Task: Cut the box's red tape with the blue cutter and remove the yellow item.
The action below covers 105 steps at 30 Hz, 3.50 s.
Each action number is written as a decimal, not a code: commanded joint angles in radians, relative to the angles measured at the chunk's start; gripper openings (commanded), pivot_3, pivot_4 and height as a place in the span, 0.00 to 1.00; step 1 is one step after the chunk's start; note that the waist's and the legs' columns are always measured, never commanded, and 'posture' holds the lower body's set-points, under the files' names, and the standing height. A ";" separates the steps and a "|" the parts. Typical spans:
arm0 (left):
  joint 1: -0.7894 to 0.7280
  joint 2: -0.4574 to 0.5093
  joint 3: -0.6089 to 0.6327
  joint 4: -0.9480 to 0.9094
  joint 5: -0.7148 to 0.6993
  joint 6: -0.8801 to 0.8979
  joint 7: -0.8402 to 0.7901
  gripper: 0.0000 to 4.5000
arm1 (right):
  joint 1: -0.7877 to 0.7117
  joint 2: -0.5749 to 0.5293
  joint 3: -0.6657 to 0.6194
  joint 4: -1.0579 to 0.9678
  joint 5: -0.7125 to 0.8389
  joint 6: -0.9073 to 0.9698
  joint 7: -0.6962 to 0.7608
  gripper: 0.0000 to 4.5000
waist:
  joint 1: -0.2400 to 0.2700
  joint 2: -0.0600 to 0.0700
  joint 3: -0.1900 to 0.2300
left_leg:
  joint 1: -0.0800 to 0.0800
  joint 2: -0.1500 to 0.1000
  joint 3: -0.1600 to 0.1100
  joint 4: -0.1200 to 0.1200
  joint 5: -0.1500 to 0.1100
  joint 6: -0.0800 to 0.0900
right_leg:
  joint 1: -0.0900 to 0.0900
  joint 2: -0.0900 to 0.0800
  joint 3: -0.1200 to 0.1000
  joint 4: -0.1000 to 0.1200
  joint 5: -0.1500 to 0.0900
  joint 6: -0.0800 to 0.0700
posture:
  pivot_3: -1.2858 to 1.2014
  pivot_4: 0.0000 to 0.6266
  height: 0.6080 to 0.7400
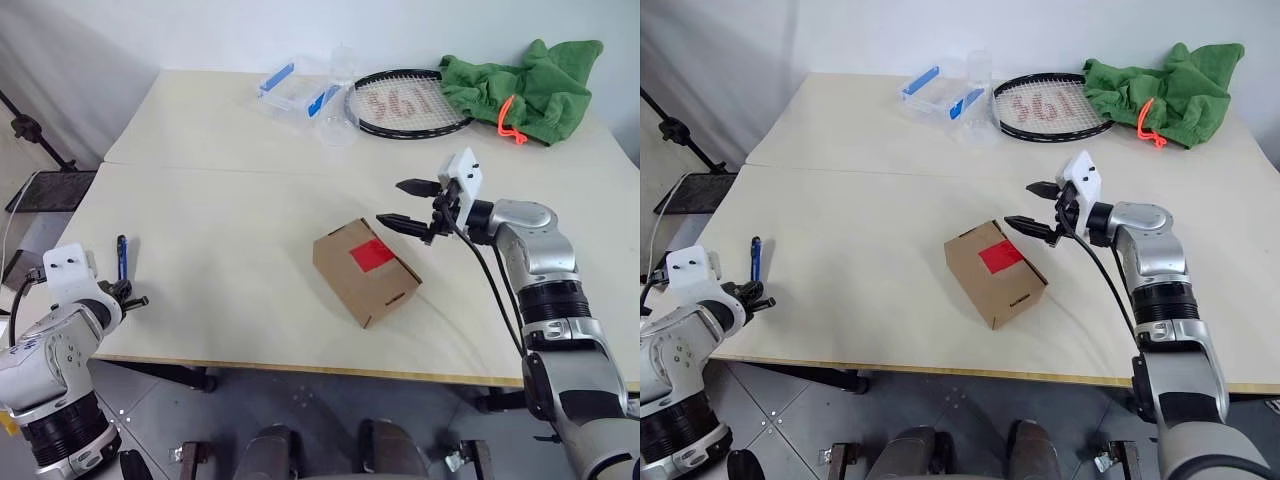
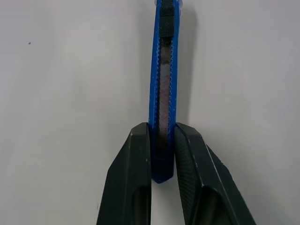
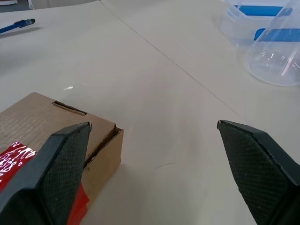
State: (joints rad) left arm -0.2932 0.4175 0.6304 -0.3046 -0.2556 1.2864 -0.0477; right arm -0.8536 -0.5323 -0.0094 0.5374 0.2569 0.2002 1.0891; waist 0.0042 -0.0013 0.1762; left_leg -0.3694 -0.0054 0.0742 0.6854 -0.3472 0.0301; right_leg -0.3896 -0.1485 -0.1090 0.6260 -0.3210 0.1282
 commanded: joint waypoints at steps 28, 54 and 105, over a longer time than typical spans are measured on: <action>0.321 0.557 -0.405 -0.072 -0.108 -0.860 -1.027 0.09 | 0.007 -0.004 0.381 -0.865 0.022 0.386 0.024 0.30 | -0.013 0.002 0.004 | -0.005 0.001 -0.003 -0.003 -0.002 -0.001 | -0.003 0.001 -0.004 -0.004 -0.001 -0.002 | 0.52 0.24 1.00; 0.345 0.597 -0.549 -0.067 0.111 -1.005 -0.970 0.09 | 0.010 0.200 0.724 -0.486 -0.344 -0.038 0.081 0.00 | -0.033 0.001 0.005 | -0.005 0.001 -0.006 -0.002 -0.002 0.000 | -0.003 0.001 -0.010 -0.001 -0.001 -0.002 | 0.52 0.24 1.00; 0.367 0.583 -0.572 -0.078 0.188 -1.064 -0.928 0.09 | -0.016 0.393 0.683 -0.262 -0.431 -0.213 0.109 0.00 | -0.033 0.002 0.004 | 0.000 0.001 -0.006 -0.002 -0.001 -0.001 | 0.000 0.001 -0.008 0.002 -0.001 -0.002 | 0.52 0.24 1.00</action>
State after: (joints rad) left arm 0.0653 1.0156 0.0898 -0.3830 -0.0752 0.2098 -0.9771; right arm -0.8599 -0.1626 0.6595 0.2804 -0.1792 -0.0071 1.1936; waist -0.0285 0.0006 0.1806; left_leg -0.3698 -0.0042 0.0678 0.6831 -0.3484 0.0294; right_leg -0.3898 -0.1473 -0.1172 0.6281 -0.3219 0.1265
